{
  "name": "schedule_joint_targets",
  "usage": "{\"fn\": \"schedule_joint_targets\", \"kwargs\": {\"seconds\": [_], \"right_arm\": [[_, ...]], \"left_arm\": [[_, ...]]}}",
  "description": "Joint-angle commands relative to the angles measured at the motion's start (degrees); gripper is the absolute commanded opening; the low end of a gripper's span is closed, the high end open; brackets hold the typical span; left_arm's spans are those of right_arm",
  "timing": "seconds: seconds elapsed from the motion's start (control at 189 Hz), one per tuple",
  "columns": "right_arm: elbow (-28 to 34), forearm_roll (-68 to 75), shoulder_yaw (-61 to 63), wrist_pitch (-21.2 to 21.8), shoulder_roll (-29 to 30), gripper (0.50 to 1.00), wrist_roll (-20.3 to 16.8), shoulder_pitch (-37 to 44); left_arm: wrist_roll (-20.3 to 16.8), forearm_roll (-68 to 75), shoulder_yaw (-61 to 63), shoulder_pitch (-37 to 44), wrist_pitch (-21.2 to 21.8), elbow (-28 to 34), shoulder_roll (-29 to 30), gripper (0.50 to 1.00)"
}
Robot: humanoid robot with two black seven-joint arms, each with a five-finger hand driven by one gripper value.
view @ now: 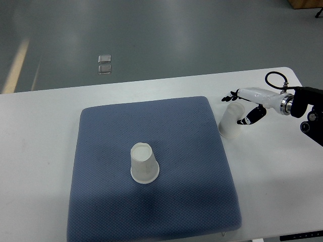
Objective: Stack paper cups
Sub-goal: 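Close the right hand fingers around the upside-down white cup, then lift the cup with the right hand and carry it over the pad cup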
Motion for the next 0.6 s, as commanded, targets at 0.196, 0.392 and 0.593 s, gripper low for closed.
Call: {"fn": "schedule_joint_targets", "kwargs": {"seconds": [0.196, 0.392, 0.593], "right_arm": [[-0.72, -0.04, 0.00, -0.07, 0.42, 0.725, 0.17, 0.00], [-0.72, -0.04, 0.00, -0.07, 0.24, 0.588, 0.17, 0.70], [-0.45, 0.67, 0.18, 0.01, -0.64, 0.525, 0.26, 2.46]], "left_arm": [[0.00, 0.00, 0.03, 0.00, 0.00, 0.00, 0.00, 1.000], [0.00, 0.00, 0.03, 0.00, 0.00, 0.00, 0.00, 1.000], [0.00, 0.00, 0.03, 0.00, 0.00, 0.00, 0.00, 1.000]]}}
